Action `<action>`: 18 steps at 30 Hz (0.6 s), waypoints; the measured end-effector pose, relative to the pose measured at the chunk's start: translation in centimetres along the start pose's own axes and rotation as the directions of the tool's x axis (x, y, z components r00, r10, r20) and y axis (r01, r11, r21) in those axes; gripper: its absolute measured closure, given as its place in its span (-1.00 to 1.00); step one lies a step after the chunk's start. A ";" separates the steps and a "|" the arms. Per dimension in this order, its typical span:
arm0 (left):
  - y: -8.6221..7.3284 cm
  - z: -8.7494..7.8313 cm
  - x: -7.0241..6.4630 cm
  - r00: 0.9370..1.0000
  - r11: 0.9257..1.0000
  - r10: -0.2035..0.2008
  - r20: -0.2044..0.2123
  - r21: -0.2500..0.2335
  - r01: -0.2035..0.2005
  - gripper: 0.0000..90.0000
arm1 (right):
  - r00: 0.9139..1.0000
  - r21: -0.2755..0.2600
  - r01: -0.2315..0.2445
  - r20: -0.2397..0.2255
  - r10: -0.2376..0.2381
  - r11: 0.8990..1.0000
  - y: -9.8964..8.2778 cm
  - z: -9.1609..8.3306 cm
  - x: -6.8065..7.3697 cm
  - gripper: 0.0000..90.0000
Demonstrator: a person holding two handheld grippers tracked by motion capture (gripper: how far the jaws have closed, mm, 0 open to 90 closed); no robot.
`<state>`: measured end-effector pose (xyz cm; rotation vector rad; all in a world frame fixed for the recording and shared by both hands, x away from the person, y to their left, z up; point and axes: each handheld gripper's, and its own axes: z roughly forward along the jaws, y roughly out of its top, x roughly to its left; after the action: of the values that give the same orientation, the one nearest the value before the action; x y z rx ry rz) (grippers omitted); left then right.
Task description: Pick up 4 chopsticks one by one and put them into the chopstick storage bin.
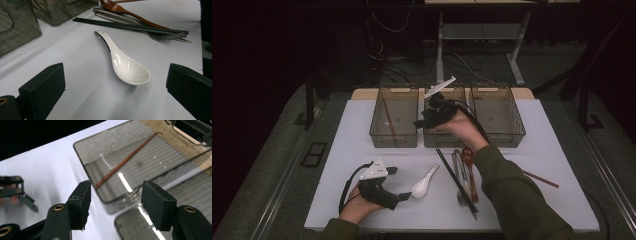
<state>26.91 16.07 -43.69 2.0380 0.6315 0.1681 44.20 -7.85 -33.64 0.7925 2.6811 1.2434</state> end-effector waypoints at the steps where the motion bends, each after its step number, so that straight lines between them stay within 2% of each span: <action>1: 0.0 0.0 0.0 1.000 1.000 0.000 0.000 -0.002 0.000 -0.97 | 1.000 -0.005 -0.002 0.001 0.002 1.000 -0.4 -0.3 0.1 -0.10; 9: -0.1 0.1 0.0 1.000 1.000 -0.007 -0.002 0.000 0.007 -0.97 | 0.999 -0.022 0.036 -0.008 -0.037 0.999 -3.3 -3.1 0.2 -0.02; 18: -0.1 0.2 0.0 1.000 1.000 -0.009 -0.004 0.004 0.009 -0.97 | 1.000 -0.056 0.020 0.009 -0.019 0.998 -6.5 -6.0 0.1 -0.05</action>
<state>26.94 15.97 -43.83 2.0393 0.6437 0.1655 39.69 -15.45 -34.33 0.7608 2.6281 1.3014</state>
